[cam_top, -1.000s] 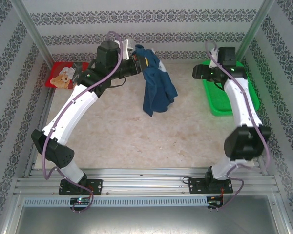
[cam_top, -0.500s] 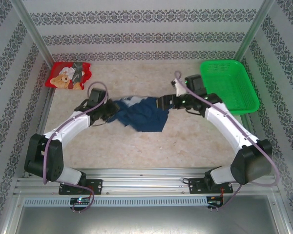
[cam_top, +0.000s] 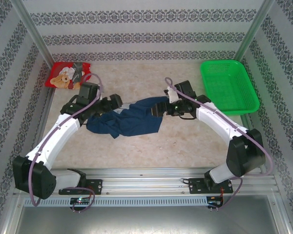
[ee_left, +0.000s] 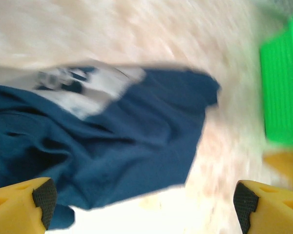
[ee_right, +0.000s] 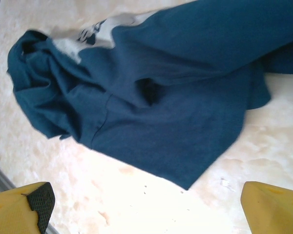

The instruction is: Fold and stack the t-shirts

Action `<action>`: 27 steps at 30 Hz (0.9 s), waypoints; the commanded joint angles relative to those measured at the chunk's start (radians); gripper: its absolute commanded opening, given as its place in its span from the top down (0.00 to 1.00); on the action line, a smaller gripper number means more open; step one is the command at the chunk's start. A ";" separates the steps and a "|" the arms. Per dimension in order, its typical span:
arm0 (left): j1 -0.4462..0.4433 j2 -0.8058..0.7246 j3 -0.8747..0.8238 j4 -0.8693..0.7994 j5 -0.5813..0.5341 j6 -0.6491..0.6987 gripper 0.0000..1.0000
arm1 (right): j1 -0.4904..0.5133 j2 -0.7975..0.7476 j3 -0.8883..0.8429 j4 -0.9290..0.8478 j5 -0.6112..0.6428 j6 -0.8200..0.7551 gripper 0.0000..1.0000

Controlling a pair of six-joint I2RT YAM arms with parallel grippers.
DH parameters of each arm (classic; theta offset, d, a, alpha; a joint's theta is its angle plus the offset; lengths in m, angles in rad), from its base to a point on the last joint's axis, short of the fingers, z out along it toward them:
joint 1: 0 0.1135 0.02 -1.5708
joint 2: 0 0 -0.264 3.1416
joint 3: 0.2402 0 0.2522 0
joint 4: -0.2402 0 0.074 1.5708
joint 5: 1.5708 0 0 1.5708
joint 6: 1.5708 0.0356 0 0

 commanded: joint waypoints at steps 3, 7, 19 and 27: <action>-0.118 0.114 -0.025 -0.367 0.059 0.266 0.11 | -0.040 -0.028 -0.014 -0.044 -0.024 -0.002 0.02; -0.149 0.163 -0.058 -0.331 0.013 0.219 0.15 | -0.047 -0.022 -0.036 -0.029 -0.047 -0.006 0.02; -0.232 0.385 0.052 -0.336 -0.276 0.181 0.35 | -0.053 -0.014 -0.083 -0.020 -0.076 0.013 0.02; -0.228 0.367 0.042 -0.297 -0.384 0.155 0.35 | -0.022 0.058 -0.142 0.024 -0.072 0.093 0.04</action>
